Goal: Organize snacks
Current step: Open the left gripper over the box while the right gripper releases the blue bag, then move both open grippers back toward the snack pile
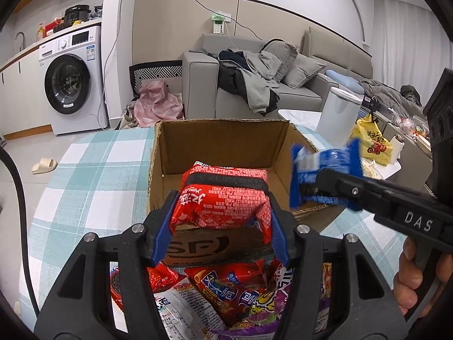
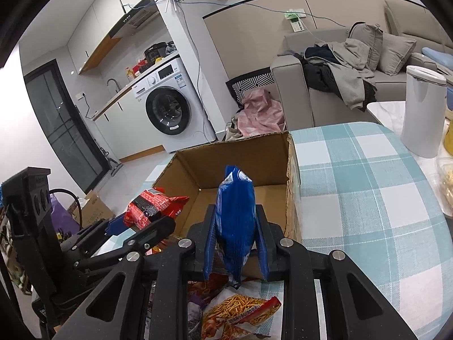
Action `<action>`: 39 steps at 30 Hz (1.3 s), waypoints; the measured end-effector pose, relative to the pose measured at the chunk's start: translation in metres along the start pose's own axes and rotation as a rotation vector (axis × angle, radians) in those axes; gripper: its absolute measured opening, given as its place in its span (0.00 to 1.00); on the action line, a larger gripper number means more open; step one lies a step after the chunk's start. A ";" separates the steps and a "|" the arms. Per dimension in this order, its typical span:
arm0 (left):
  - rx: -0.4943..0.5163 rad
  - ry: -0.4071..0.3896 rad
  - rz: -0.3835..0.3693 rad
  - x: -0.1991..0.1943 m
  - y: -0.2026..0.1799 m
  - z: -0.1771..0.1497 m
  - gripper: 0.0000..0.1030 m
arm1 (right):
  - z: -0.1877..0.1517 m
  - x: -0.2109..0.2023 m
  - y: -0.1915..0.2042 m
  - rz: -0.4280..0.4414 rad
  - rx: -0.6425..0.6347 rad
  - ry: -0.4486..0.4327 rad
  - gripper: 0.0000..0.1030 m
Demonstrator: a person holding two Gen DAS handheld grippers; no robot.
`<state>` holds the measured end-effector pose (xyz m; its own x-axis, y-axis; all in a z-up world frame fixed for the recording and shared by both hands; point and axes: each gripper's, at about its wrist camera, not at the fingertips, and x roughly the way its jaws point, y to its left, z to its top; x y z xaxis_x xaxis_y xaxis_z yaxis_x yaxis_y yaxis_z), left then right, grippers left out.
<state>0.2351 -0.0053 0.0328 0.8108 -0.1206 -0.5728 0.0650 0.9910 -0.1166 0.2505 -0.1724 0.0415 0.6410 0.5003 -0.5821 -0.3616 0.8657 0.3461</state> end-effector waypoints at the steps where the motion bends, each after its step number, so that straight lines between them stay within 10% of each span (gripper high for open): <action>1: 0.003 0.000 0.001 0.001 0.000 0.000 0.53 | -0.001 0.001 -0.001 0.002 -0.001 0.004 0.24; 7: 0.014 -0.004 0.007 -0.006 0.001 -0.001 0.61 | -0.006 -0.003 0.001 0.030 -0.024 0.011 0.26; 15: 0.040 -0.045 -0.005 -0.044 0.001 -0.009 0.89 | -0.015 -0.027 0.007 0.029 -0.073 -0.014 0.91; 18: 0.056 -0.075 0.006 -0.061 0.001 -0.013 0.99 | -0.019 -0.037 0.009 0.013 -0.086 -0.022 0.99; 39: 0.012 -0.063 0.005 -0.126 0.016 -0.059 0.99 | -0.055 -0.068 0.019 -0.068 -0.175 0.046 1.00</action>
<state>0.0998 0.0219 0.0555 0.8462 -0.1124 -0.5208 0.0680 0.9923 -0.1038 0.1633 -0.1895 0.0468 0.6377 0.4368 -0.6344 -0.4332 0.8845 0.1735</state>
